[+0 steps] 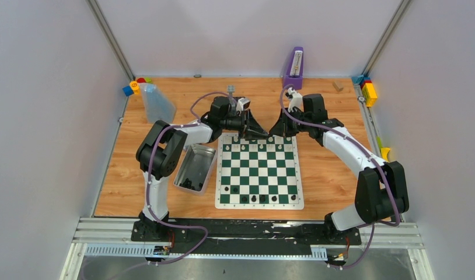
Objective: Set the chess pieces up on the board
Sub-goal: Place the chess piece on the chessboard.
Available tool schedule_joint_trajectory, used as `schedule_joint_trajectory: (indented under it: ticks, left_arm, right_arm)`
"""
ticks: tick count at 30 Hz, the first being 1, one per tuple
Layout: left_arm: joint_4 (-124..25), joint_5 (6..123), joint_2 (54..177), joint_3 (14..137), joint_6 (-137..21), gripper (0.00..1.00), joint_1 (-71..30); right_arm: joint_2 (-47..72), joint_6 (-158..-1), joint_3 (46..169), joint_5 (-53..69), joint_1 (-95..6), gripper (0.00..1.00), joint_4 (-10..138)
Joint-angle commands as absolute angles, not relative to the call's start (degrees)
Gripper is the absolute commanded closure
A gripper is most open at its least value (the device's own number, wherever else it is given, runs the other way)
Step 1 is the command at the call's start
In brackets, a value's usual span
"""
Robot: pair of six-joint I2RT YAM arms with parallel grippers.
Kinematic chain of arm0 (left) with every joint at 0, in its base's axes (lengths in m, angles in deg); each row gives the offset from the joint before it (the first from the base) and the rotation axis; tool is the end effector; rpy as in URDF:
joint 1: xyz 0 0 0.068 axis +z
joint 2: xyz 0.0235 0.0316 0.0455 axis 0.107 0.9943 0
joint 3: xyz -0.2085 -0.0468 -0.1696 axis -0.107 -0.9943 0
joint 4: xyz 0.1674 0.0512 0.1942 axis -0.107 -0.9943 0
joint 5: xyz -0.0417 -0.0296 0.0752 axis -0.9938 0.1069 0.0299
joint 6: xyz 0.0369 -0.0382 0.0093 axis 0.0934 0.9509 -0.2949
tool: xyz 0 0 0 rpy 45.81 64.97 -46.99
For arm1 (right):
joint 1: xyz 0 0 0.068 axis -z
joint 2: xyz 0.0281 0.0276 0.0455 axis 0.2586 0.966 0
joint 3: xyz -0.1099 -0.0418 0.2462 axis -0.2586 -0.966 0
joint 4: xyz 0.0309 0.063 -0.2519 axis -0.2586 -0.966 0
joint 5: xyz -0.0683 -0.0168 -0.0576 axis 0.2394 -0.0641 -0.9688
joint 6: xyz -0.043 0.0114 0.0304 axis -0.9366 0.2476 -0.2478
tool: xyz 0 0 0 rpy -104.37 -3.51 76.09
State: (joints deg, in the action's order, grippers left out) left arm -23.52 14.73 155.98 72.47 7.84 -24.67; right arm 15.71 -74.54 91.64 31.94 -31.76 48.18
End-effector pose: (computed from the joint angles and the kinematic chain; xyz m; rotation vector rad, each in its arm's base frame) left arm 0.3580 -0.2487 0.1830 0.0683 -2.3685 1.9952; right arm 0.3015 0.1105 0.2592 -0.3949 2.2893 0.8911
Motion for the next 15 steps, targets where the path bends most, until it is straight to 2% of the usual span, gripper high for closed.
schedule_joint_trajectory:
  ticks: [1, 15]
  left_arm:
    - [-20.7, 13.7, 156.3, 74.3, 8.5, 0.66, -25.7]
    - [-21.1, 13.6, 157.1, 74.8, 8.5, 0.75, -26.1]
  right_arm:
    - [14.0, -73.8, 92.9, 32.9, -31.4, 1.00, 50.3]
    - [13.4, -74.1, 92.5, 33.3, -31.4, 1.00, 50.4]
